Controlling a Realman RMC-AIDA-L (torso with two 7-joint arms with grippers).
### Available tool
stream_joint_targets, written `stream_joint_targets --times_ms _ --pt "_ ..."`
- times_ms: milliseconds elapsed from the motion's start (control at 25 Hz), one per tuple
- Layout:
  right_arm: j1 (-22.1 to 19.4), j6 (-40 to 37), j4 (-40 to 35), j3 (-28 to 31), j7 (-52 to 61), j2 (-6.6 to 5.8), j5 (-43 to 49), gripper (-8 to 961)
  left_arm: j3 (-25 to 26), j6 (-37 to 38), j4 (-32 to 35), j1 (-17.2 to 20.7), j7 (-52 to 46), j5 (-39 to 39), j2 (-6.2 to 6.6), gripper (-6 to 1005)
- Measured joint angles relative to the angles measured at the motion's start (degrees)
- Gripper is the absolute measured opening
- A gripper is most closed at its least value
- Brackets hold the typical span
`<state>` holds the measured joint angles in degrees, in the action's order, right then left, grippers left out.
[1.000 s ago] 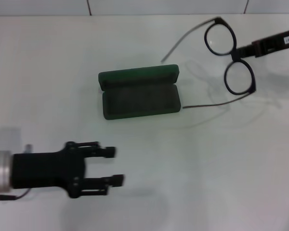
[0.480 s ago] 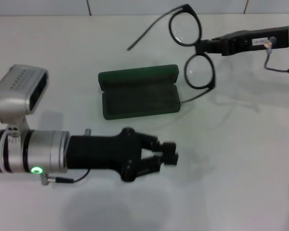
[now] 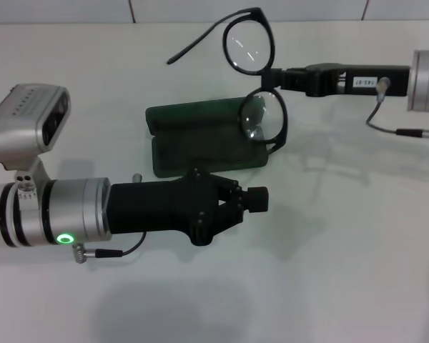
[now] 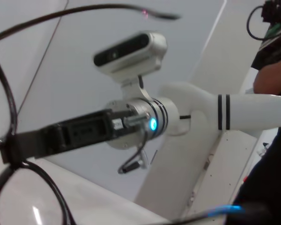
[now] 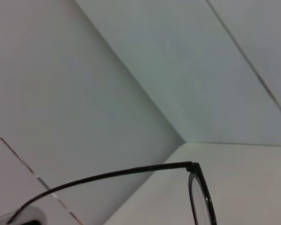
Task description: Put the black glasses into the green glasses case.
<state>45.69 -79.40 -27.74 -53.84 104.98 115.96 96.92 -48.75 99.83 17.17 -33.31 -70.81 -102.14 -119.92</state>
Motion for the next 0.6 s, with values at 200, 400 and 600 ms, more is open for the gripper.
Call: stream_joint_targets --times_ms 200,400,600 --pt "0.01 -0.49 1.44 -2.75 -1.18 0.19 -2.37 50 -0.02 -1.27 -0.37 -0.2 0.23 0.6 -0.19 -2" --pt "-0.04 -0.53 1.8 -5.6 -1.34 0.23 -2.65 51 0.11 -1.4 -0.41 -0.34 0.59 1.6 -0.21 -2" --pt "-0.98 -2.41 1.81 -7.6 -3.07 0.23 -3.9 50 0.17 -1.41 -0.29 -0.55 0.66 2.92 -0.12 -2"
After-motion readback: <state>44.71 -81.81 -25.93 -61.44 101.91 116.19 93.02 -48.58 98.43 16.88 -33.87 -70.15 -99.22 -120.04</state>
